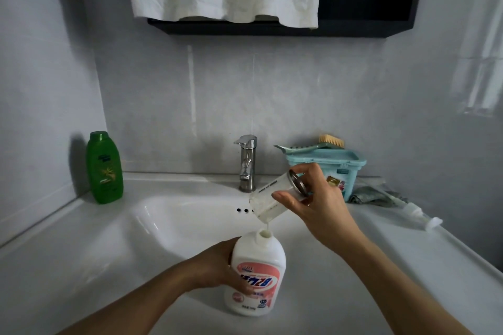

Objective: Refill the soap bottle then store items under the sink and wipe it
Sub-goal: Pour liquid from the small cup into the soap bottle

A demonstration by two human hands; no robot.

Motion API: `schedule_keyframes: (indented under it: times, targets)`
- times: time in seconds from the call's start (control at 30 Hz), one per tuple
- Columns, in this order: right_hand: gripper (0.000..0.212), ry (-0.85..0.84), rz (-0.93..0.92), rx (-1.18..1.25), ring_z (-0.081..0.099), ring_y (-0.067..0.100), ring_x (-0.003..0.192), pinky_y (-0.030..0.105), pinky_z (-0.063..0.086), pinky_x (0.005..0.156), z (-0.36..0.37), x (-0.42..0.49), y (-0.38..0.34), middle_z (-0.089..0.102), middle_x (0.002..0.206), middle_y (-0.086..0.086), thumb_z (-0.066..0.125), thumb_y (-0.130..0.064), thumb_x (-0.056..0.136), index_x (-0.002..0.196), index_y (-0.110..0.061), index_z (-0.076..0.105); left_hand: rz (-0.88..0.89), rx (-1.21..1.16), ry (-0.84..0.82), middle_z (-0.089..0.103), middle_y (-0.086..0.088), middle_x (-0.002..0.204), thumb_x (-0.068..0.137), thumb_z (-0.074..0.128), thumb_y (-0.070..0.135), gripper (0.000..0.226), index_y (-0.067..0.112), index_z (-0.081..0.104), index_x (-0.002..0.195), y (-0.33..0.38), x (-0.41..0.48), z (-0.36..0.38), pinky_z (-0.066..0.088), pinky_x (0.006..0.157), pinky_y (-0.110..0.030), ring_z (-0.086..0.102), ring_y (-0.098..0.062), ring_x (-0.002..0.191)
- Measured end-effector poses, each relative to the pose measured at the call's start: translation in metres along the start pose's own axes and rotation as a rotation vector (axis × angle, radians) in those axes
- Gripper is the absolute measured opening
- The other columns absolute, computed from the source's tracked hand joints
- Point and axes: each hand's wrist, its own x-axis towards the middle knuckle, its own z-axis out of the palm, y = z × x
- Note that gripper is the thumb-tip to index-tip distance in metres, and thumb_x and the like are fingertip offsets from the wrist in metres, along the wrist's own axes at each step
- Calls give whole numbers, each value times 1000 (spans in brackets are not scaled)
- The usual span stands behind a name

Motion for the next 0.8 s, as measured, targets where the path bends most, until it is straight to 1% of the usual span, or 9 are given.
schedule_keyframes:
  times: [0.17,0.27,0.37,0.5,0.67,0.73,0.8]
  targets:
    - [47,-2,-8,4,52,-9,78,-2,38,62,-1,-1,-1,52,89,-23,60,-56,66,102,-34,38,5,11,24,71,10,110,65,84,4,65,31,58,119,-1,0,1,52,81,-15,66,-2,101]
    - [47,-4,-8,8,54,-8,80,-1,39,63,-1,-1,0,56,90,-17,60,-56,66,102,-34,38,9,15,23,71,10,111,65,85,5,66,30,58,120,-1,0,1,52,84,-17,66,-3,102]
    - [47,-4,-3,7,55,-7,82,0,40,64,0,0,1,59,93,-12,60,-57,66,101,-35,38,7,4,20,71,9,110,66,83,2,66,30,58,120,0,-1,1,52,80,-14,66,-1,100]
    - [47,10,-8,1,53,-8,80,-1,38,63,0,0,1,55,91,-17,60,-57,65,100,-35,38,2,1,16,72,9,109,66,83,0,65,30,58,119,2,-2,1,52,81,-15,66,-1,99]
    - [47,-15,4,-3,51,-10,83,-3,39,63,-1,0,1,54,94,-16,60,-56,66,102,-36,36,1,8,11,71,11,109,67,83,2,64,33,57,117,2,-2,1,50,75,-9,65,4,96]
    - [46,-12,2,0,52,-10,83,-3,38,63,0,0,1,55,95,-15,60,-56,67,101,-37,37,0,12,10,71,12,110,67,84,4,66,33,57,119,2,-2,1,50,76,-10,65,3,98]
    - [46,-6,0,-1,52,-10,83,-3,38,64,0,0,0,54,93,-18,61,-56,67,101,-37,37,-1,14,8,71,12,110,66,84,6,66,33,56,119,2,-1,0,51,78,-12,65,2,100]
